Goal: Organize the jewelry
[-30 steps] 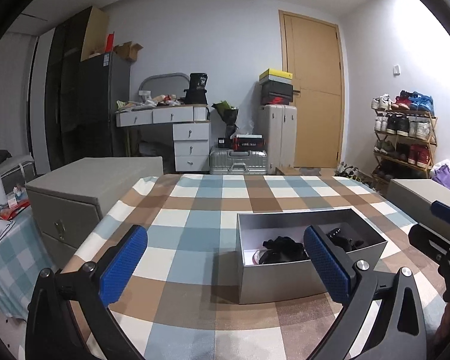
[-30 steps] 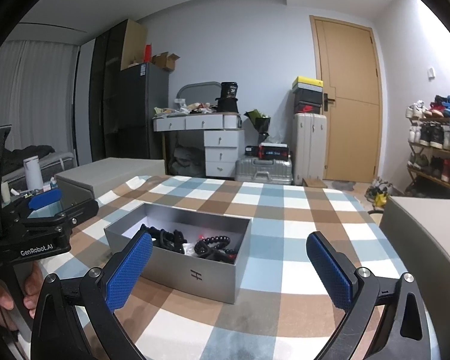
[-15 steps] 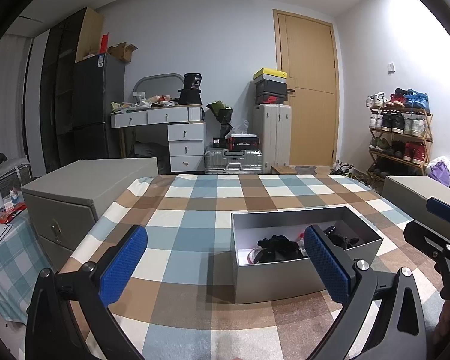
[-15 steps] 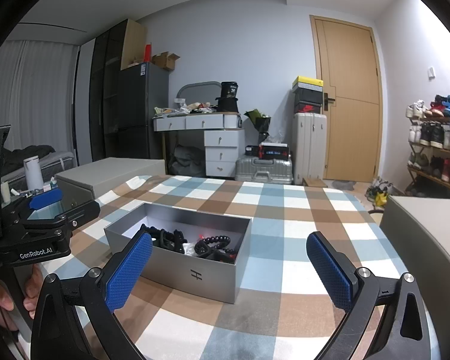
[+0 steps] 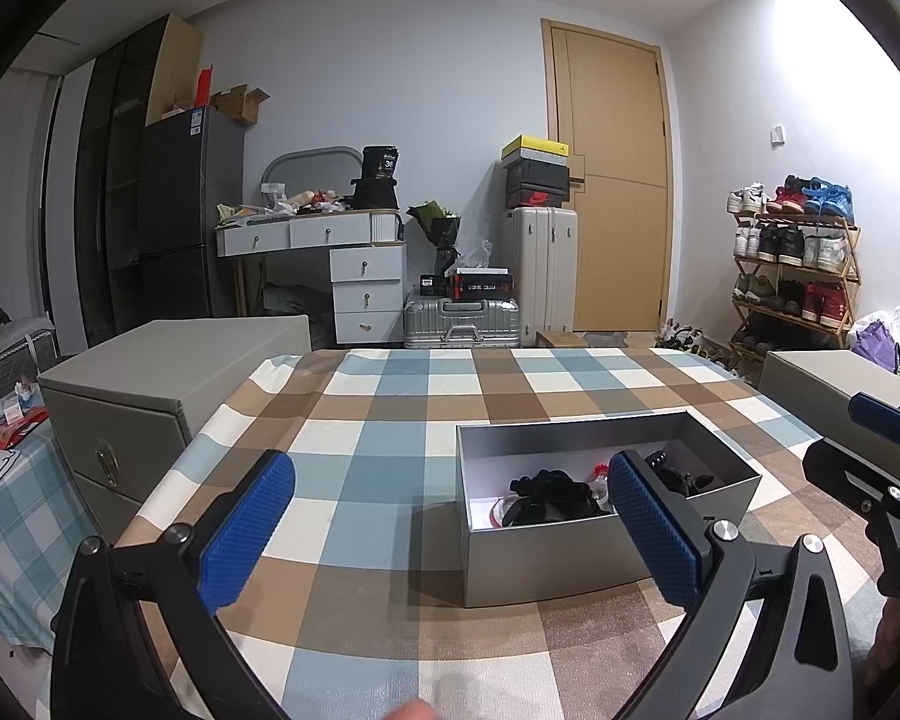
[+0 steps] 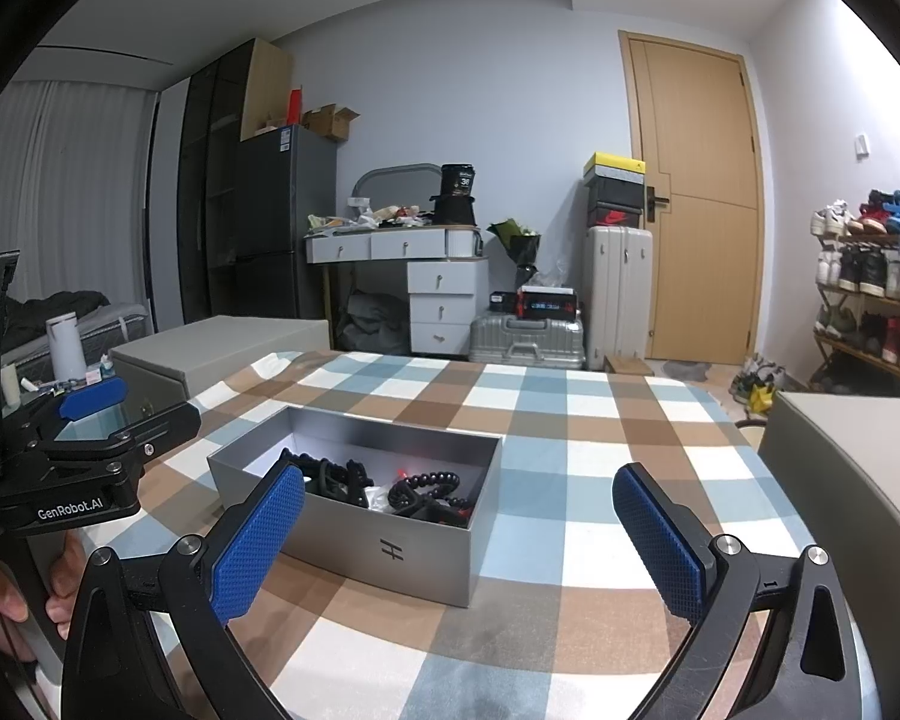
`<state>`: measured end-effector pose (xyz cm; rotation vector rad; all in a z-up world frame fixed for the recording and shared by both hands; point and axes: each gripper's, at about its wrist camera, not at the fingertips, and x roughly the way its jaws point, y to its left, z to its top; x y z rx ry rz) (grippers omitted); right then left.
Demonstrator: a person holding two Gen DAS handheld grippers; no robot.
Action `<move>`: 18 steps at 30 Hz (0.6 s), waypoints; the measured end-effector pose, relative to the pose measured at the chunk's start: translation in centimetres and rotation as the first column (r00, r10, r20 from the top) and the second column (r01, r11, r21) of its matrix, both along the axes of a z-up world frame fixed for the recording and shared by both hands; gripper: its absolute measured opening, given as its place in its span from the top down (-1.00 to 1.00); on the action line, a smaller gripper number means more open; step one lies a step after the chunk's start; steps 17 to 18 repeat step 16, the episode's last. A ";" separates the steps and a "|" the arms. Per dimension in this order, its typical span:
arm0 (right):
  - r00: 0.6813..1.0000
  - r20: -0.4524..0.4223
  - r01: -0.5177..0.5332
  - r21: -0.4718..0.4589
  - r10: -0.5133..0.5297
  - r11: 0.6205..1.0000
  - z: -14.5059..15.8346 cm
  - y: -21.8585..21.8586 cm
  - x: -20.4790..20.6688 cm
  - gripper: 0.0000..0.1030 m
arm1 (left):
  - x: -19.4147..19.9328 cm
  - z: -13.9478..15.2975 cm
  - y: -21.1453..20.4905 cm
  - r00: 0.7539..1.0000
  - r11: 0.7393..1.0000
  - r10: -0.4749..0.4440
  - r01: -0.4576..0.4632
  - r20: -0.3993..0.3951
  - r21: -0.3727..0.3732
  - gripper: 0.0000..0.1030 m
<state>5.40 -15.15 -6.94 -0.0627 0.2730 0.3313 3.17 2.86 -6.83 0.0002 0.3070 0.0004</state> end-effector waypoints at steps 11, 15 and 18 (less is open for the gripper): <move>1.000 0.000 0.000 0.000 0.000 1.000 0.0 0.0 0.0 -1.00 | 0.2 -0.2 0.0 1.000 1.000 0.003 -0.003 -0.014 0.004 -0.97; 1.000 -0.001 0.000 0.000 0.000 1.000 0.0 0.0 0.0 -1.00 | 0.3 -0.3 -0.2 1.000 1.000 -0.006 0.006 -0.017 0.020 -0.97; 1.000 0.000 0.000 0.000 0.000 1.000 0.0 0.0 0.0 -1.00 | 0.3 -0.3 -0.3 1.000 1.000 -0.007 0.007 -0.022 0.021 -0.97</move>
